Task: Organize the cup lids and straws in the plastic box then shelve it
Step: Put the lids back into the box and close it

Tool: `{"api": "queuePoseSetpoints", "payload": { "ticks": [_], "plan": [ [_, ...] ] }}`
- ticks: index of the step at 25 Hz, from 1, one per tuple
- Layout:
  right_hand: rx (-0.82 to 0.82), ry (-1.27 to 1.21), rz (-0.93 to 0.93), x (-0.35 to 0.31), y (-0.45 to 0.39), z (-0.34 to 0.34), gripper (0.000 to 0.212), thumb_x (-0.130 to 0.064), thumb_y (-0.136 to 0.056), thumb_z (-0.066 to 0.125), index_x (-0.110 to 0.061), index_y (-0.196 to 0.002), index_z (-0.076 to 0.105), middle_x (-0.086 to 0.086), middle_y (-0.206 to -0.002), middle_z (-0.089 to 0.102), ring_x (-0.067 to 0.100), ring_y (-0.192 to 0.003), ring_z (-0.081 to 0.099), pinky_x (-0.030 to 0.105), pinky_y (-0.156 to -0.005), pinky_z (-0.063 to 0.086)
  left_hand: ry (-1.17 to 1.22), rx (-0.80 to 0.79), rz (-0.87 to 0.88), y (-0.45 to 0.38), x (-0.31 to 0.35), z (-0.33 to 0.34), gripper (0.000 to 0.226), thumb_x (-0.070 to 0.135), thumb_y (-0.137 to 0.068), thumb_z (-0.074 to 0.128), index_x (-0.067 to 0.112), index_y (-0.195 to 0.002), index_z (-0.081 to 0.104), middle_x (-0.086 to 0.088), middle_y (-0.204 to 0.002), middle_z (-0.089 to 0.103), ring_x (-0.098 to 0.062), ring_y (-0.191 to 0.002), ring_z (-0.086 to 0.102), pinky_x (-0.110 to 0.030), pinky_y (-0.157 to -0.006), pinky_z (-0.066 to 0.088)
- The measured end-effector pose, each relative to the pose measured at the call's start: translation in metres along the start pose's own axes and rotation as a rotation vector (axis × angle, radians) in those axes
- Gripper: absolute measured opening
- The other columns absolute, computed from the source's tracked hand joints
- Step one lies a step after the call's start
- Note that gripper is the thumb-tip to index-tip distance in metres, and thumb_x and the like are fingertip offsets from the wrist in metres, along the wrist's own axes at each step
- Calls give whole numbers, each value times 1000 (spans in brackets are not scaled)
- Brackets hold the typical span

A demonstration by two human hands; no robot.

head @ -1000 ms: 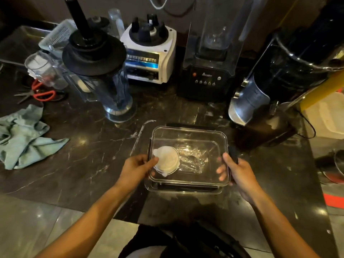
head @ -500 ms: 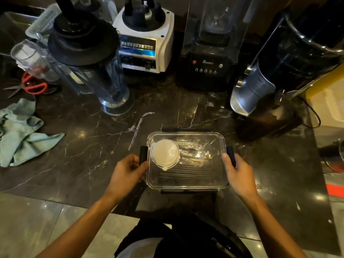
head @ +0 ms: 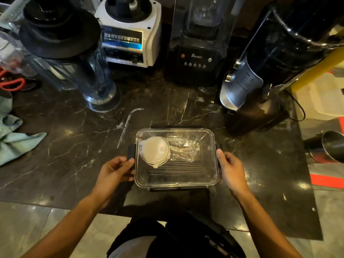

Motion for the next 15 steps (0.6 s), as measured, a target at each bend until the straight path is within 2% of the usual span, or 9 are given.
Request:
{"api": "queuePoseSetpoints", "payload": {
  "ticks": [3,5,8,10,12,15],
  "plan": [
    [21,97,-63,-9,-4,1,42,-38,-104,58,-7,-76,59,-6,-57,57,4,-50,52,31,-54,44,1,16,7,1,-1,-3,30,10,-98,59,-17,-111,60,-28,-97,66,-33,-85,66,-29,-69,64],
    [48,187,-120,-15,-3,-1,42,-36,-103,61,-16,-68,49,-10,-54,46,2,-48,43,32,-54,36,-12,35,19,1,1,-6,22,10,-98,60,-10,-105,64,-26,-98,69,-37,-85,67,-33,-73,64],
    [75,376,-241,-30,4,-3,41,-37,-103,61,-22,-68,46,-8,-55,46,3,-52,48,29,-51,35,-146,128,113,1,12,-9,16,12,-98,63,-5,-99,63,-25,-97,74,-41,-91,73,-47,-82,63],
    [78,385,-272,-32,5,-2,40,-38,-102,61,-22,-68,48,-7,-56,48,4,-54,50,26,-50,35,-211,172,148,-1,18,-9,21,12,-97,65,-8,-101,61,-24,-98,74,-36,-91,75,-46,-81,63],
    [94,307,-218,-27,-1,-1,43,-39,-102,62,-17,-67,48,-6,-57,46,7,-52,45,33,-53,35,-160,164,131,-3,17,-7,19,9,-97,64,-9,-96,61,-20,-94,75,-32,-88,76,-39,-76,65],
    [86,254,-182,-26,-6,1,47,-40,-100,64,-8,-67,53,6,-57,50,12,-55,44,40,-55,38,-100,133,83,-1,11,-6,12,8,-97,64,4,-86,64,-14,-89,78,-29,-86,77,-38,-77,65]
  ]
}}
Point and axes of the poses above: each hand's wrist, its own y-axis away from the middle knuckle, its own z-axis out of the palm, x = y × z, the point moved 8 cm from there along -y, towards the middle knuckle
